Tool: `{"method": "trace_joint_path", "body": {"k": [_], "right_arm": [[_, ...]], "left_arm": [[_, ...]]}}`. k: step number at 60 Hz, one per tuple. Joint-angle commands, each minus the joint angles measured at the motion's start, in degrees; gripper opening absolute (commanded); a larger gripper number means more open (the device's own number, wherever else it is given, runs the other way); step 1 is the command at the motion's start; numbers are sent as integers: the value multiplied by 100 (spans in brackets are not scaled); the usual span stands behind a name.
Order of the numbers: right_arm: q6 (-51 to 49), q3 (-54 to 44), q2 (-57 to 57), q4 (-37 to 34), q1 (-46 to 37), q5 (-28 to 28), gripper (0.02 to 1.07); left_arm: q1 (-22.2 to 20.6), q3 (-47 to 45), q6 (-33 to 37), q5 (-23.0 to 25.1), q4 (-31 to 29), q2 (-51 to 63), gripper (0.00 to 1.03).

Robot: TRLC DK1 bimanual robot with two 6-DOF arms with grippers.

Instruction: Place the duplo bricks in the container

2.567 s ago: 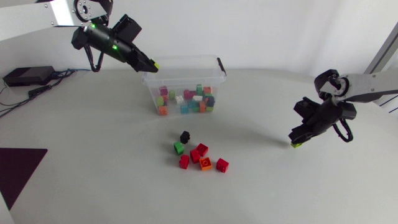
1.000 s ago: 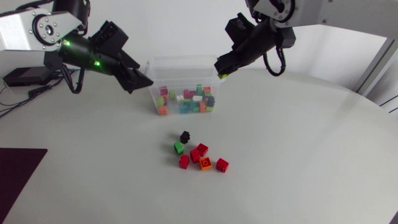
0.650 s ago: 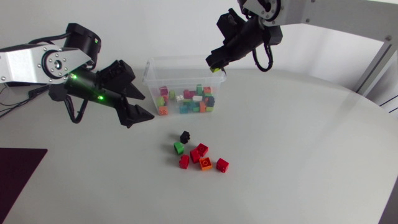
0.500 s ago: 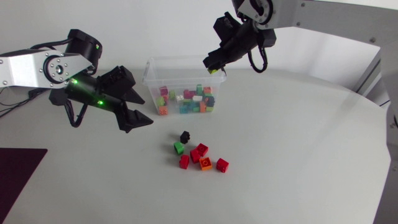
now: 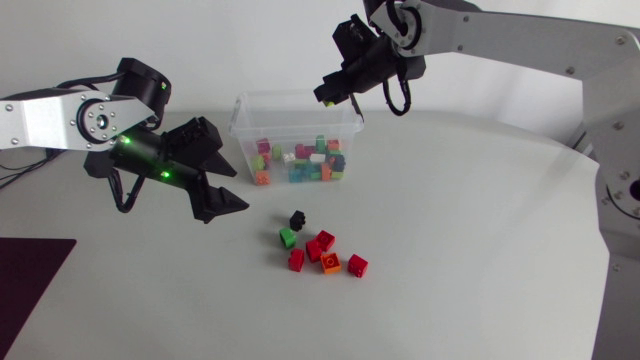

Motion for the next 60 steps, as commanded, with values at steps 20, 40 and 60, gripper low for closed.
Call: {"method": "trace_joint_path", "body": {"k": [20,40,60], "right_arm": [[280,-20,190,1165,258,149,35],[412,516,585,1016,214,368,103],[562,138,-355,445,-147,360,103]], "left_arm": [[-58,-287,142,61,34,-20,98],[-128,-410,142,61,87,68,98],[-515,-401,221,-45,95,402,98]]}}
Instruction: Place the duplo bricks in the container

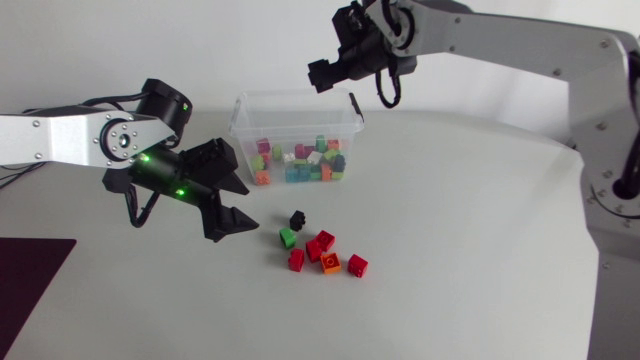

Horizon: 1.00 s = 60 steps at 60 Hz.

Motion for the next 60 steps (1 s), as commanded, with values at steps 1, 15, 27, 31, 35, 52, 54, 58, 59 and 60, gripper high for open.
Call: {"method": "trace_joint_path", "body": {"k": [1,15,27,31,35,52,54,58,59,60], "right_arm": [[173,-192,-546,-194,-153,36,103],[32,-1405,-1390,-211,-356,-43,103],[-82,-2539,-2005,-97,-461,-201,103],[-91,-2829,-2145,-79,-487,-210,103],[-91,-3136,-2295,-27,-514,-210,103],[-205,-4006,-2822,-159,-505,-210,103],[-214,-4068,-2875,-185,-505,-201,103],[-258,-4261,-3033,-246,-461,-210,103],[-267,-4314,-3077,-264,-452,-210,103],[-276,-4367,-3112,-273,-435,-210,103]], "left_arm": [[-189,-106,157,-49,6,247,98],[-532,-18,201,-418,59,730,98],[-638,457,210,-612,155,1389,97],[-682,597,175,-656,155,1538,96],[-796,685,69,-752,164,1618,96],[-1068,1177,-467,-1148,129,2092,88],[-1103,1239,-520,-1201,120,2163,85],[-1165,1309,-599,-1315,94,2286,81],[-1191,1327,-625,-1341,94,2321,80],[-1218,1353,-651,-1376,94,2356,79]]}}
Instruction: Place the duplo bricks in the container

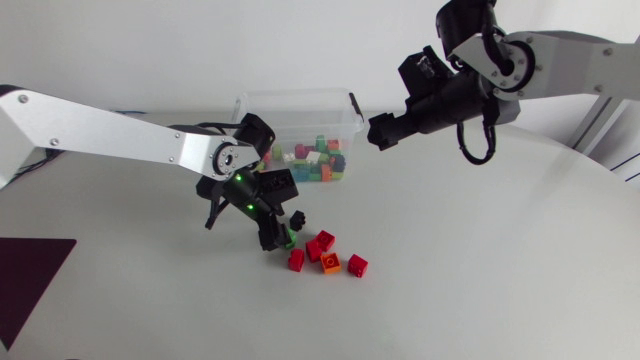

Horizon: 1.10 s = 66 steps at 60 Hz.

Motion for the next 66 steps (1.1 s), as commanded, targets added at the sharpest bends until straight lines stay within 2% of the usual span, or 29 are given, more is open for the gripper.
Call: {"method": "trace_joint_path", "body": {"k": [1,9,15,19,38,50,66], "right_arm": [[-136,-350,-256,-135,73,-15,103],[-171,-710,-449,-179,152,-15,103],[-188,-912,-563,-241,213,-15,103],[-197,-1000,-642,-337,301,-7,103],[-355,-1237,-730,-873,802,125,103],[-646,-1396,-528,-1366,1215,143,102],[-953,-1554,-106,-1489,1558,301,102]], "left_arm": [[-132,217,-206,-139,-51,304,78],[-184,419,-320,-201,-147,532,70],[-237,507,-346,-298,-226,690,56],[-263,542,-364,-377,-279,778,38],[-237,700,-329,-473,-1149,471,31],[18,1008,-329,-456,-1466,-162,31],[387,1676,-416,-219,-1835,-496,31]]}}
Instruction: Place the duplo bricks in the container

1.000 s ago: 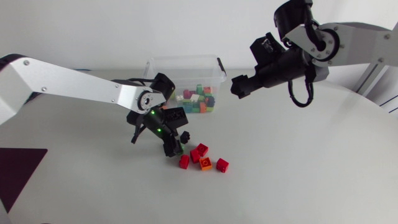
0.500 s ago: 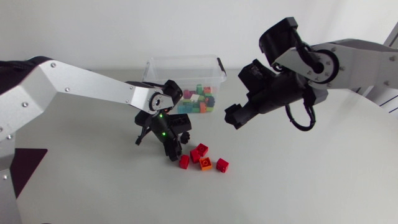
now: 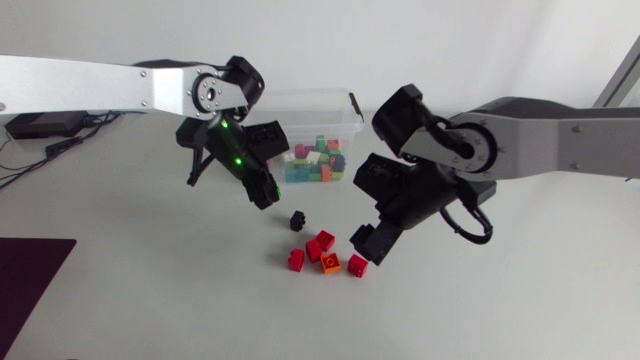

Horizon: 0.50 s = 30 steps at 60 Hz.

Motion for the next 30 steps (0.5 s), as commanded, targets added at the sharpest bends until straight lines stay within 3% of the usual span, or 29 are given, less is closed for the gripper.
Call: {"method": "trace_joint_path", "body": {"k": [1,30], "right_arm": [[-190,-122,296,-88,104,67,101],[-349,212,1527,-26,359,313,91]], "left_arm": [[136,308,-108,151,-128,-138,31],[689,1512,-794,828,-128,-138,31]]}}
